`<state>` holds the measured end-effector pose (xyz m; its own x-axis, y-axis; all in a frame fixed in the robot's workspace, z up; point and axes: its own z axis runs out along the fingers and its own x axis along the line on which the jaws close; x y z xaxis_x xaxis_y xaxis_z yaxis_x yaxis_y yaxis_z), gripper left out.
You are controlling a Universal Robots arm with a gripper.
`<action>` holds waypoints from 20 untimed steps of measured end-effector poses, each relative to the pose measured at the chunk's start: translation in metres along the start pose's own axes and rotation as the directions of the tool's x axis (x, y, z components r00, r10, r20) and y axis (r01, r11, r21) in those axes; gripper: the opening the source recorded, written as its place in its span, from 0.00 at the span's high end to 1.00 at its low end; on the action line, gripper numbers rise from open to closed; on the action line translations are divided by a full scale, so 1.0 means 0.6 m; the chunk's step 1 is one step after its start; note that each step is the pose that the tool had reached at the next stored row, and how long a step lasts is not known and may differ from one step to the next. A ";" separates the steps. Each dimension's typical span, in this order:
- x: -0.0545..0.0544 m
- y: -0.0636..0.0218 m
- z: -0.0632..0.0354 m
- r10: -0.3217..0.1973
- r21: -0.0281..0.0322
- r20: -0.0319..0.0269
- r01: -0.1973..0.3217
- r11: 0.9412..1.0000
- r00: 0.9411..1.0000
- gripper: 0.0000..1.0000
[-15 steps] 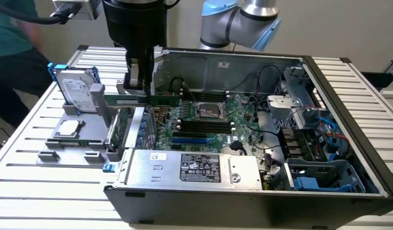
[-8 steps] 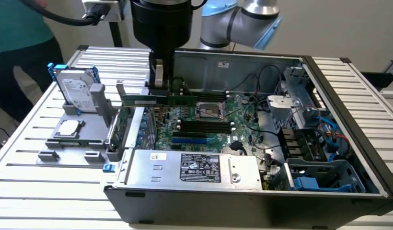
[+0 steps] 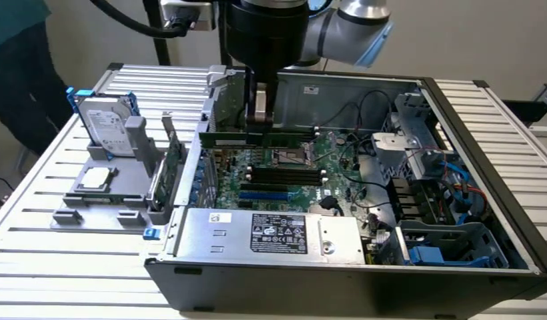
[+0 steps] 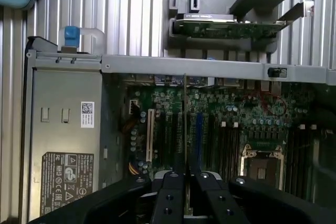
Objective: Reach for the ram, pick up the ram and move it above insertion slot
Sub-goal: 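Pick up the ram and move it above insertion slot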
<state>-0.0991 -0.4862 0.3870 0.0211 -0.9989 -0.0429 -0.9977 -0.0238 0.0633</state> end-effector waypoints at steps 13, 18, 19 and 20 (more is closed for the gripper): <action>-0.046 -0.065 0.000 0.000 0.000 0.000 0.000 1.000 1.000 0.86; -0.067 -0.077 0.003 0.001 0.000 0.000 -0.001 1.000 1.000 0.86; -0.071 -0.079 0.004 0.001 0.000 0.000 -0.001 1.000 1.000 0.86; -0.074 -0.080 0.005 0.002 0.000 0.000 -0.002 1.000 1.000 0.86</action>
<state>-0.0522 -0.4407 0.3829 0.0194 -0.9989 -0.0428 -0.9977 -0.0221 0.0633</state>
